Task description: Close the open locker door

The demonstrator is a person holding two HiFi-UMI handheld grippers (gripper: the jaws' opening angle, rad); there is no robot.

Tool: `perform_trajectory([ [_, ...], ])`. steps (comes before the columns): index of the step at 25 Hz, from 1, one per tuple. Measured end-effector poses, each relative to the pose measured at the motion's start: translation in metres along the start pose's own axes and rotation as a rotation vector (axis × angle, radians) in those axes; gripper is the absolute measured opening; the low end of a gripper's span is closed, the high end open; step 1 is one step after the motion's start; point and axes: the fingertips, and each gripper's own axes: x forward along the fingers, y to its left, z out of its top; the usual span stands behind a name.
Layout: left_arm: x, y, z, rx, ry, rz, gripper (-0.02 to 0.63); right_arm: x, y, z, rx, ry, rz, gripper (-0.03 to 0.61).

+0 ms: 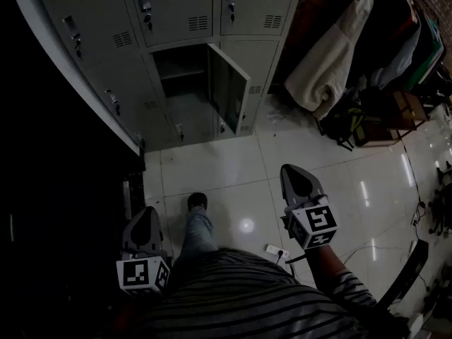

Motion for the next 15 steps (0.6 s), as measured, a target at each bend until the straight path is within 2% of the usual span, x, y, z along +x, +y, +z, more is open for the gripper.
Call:
perform_trajectory([
  [4, 0.048, 0.014, -0.002, -0.012, 0.019, -0.027, 0.003, 0.068, -0.023, -0.010, 0.016, 0.039, 0.028, 0.007],
  [7, 0.099, 0.031, -0.004, -0.014, 0.052, -0.061, 0.004, 0.125, -0.036, -0.022, 0.051, 0.074, 0.073, 0.079],
  [10, 0.158, 0.048, -0.004, -0.011, 0.117, -0.096, 0.005, 0.185, -0.059, -0.038, 0.053, 0.129, 0.073, 0.148],
  [15, 0.245, 0.065, 0.004, 0.040, 0.187, -0.201, 0.005, 0.284, -0.088, -0.069, 0.055, 0.217, 0.098, 0.187],
])
